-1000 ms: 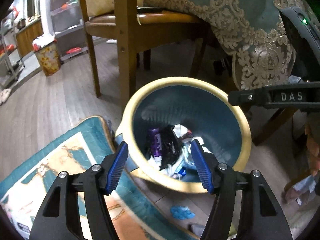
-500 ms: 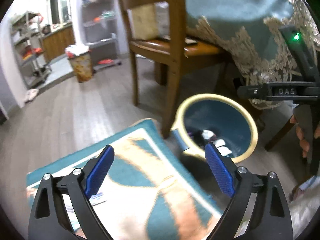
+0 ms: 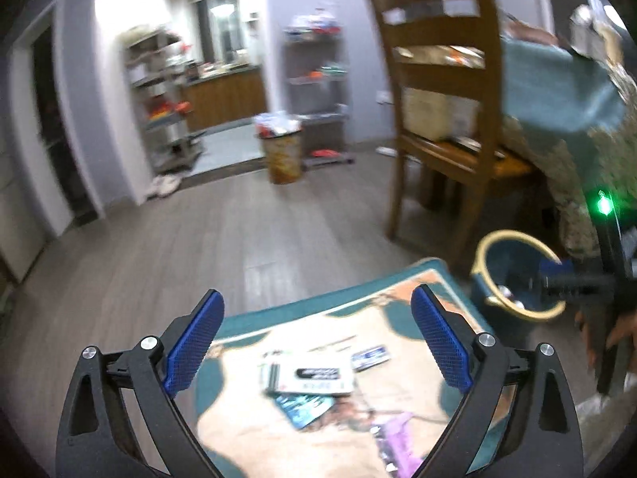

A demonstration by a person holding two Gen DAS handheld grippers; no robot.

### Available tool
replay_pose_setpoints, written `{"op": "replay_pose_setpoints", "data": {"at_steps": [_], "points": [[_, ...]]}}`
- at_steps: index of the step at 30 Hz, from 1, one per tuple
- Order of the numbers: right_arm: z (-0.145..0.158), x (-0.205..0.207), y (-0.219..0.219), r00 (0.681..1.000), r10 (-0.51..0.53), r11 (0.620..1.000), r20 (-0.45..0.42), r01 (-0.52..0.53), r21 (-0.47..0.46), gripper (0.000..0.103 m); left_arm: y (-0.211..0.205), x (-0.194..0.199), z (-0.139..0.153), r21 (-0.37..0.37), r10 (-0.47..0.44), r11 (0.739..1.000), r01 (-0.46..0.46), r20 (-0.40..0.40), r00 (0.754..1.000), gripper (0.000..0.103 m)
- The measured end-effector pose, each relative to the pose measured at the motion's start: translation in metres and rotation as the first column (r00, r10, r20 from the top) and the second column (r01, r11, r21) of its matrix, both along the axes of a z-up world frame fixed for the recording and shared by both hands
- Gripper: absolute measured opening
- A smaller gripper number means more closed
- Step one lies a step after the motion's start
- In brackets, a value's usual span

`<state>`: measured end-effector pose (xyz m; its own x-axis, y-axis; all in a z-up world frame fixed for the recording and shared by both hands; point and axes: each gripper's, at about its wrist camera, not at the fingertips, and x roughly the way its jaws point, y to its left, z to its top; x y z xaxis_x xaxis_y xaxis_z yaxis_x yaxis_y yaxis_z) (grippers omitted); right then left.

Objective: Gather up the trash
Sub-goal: 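Return both open grippers to the cushion, then grasp the purple wrapper with the right gripper while the left grasps the white medicine box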

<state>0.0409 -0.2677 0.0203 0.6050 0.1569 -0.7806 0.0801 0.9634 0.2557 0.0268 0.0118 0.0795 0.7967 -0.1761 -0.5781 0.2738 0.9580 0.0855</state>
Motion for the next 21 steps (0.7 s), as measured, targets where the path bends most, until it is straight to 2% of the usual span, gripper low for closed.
{"op": "replay_pose_setpoints", "data": {"at_steps": [3, 4, 7, 10, 15, 17, 19, 20, 21], "points": [[-0.016, -0.006, 0.038, 0.999, 0.048, 0.999, -0.024, -0.048, -0.008, 0.097, 0.029, 0.006, -0.014, -0.071, 0.067, 0.995, -0.072, -0.066, 0.996, 0.094], [-0.023, -0.009, 0.053, 0.997, 0.071, 0.997, -0.033, -0.071, -0.025, 0.097, 0.036, 0.009, -0.017, -0.066, 0.078, 0.994, -0.083, -0.078, 0.994, 0.094], [-0.043, -0.02, 0.086, 0.989, 0.139, 0.988, -0.056, -0.142, -0.064, 0.097, 0.05, 0.011, -0.034, 0.01, 0.117, 0.993, -0.117, -0.088, 0.989, 0.094], [-0.065, -0.028, 0.116, 0.976, 0.19, 0.979, -0.104, -0.197, -0.054, 0.097, 0.061, 0.016, -0.043, -0.002, 0.146, 0.989, -0.147, -0.119, 0.982, 0.094], [-0.111, -0.044, 0.156, 0.929, 0.296, 0.949, -0.221, -0.312, -0.039, 0.095, 0.066, 0.028, -0.058, 0.006, 0.173, 0.985, -0.174, -0.163, 0.971, 0.094], [-0.127, -0.047, 0.171, 0.896, 0.351, 0.927, -0.272, -0.374, -0.039, 0.084, 0.066, 0.031, -0.064, 0.017, 0.171, 0.985, -0.171, -0.175, 0.97, 0.094], [-0.136, -0.05, 0.179, 0.877, 0.379, 0.912, -0.294, -0.409, -0.045, 0.077, 0.066, 0.035, -0.072, 0.036, 0.172, 0.985, -0.169, -0.183, 0.968, 0.094], [-0.139, -0.051, 0.182, 0.87, 0.387, 0.905, -0.305, -0.421, -0.052, 0.067, 0.069, 0.036, -0.074, 0.041, 0.173, 0.985, -0.168, -0.189, 0.967, 0.094], [-0.144, -0.05, 0.184, 0.859, 0.397, 0.899, -0.322, -0.435, -0.051, 0.061, 0.07, 0.037, -0.076, 0.046, 0.177, 0.984, -0.172, -0.198, 0.964, 0.094]]}}
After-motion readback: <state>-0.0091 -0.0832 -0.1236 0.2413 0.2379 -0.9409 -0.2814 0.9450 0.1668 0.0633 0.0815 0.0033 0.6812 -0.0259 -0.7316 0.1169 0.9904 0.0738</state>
